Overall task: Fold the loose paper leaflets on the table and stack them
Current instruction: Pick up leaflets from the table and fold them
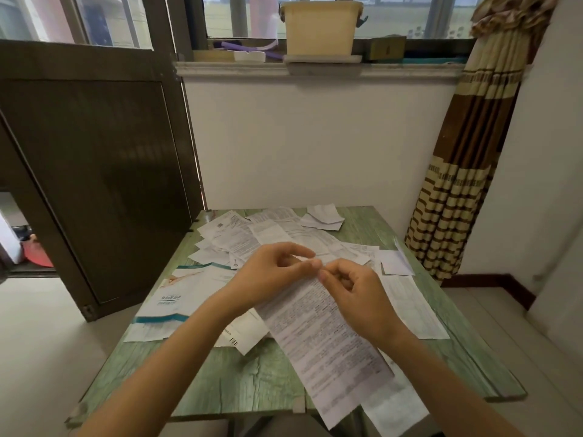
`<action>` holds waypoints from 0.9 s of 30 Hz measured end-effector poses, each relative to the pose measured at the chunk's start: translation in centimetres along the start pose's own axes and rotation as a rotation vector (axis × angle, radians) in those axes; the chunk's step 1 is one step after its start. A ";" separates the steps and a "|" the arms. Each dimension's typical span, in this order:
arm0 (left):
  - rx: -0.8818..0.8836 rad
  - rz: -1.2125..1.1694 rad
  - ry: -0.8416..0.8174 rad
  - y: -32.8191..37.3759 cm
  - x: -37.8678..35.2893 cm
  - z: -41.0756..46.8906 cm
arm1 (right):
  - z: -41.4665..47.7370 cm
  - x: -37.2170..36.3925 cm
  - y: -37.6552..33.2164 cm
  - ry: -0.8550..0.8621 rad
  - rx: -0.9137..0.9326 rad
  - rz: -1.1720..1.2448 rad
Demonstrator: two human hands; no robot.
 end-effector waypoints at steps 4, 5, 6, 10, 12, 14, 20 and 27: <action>-0.137 0.140 0.102 1.4 -0.3 0.6 | 0.1 -0.4 -0.4 -0.013 0.017 -0.054; -0.141 0.141 0.136 1.2 -0.2 0.7 | 0.0 -0.4 -0.3 -0.004 0.016 -0.060; -0.145 0.137 0.161 1.0 -0.2 0.7 | 0.0 -0.4 -0.2 0.003 0.012 -0.061; -0.156 0.130 0.197 0.5 -0.5 0.9 | -0.2 -0.5 0.2 0.004 -0.022 -0.068; -0.147 0.122 0.264 0.4 0.9 1.1 | -0.5 -0.1 0.7 -0.010 -0.059 -0.086; -0.127 0.113 0.340 -0.1 2.9 1.4 | -1.2 0.3 1.6 -0.042 -0.111 -0.092; -0.152 0.187 0.439 -0.3 5.3 1.4 | -5.2 1.5 4.2 -0.127 -0.256 -0.093; -0.181 0.330 0.376 2.3 4.4 0.6 | -4.7 4.4 2.7 -0.078 -0.311 0.013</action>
Point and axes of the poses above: each hand's wrist, its own z-axis towards the middle knuckle, its own x-axis out of the back of the hand, y = z × x, the point moved 9 cm from there along z, towards the middle knuckle, and after that the axes turned 8 degrees about x, right-handed, at the moved point
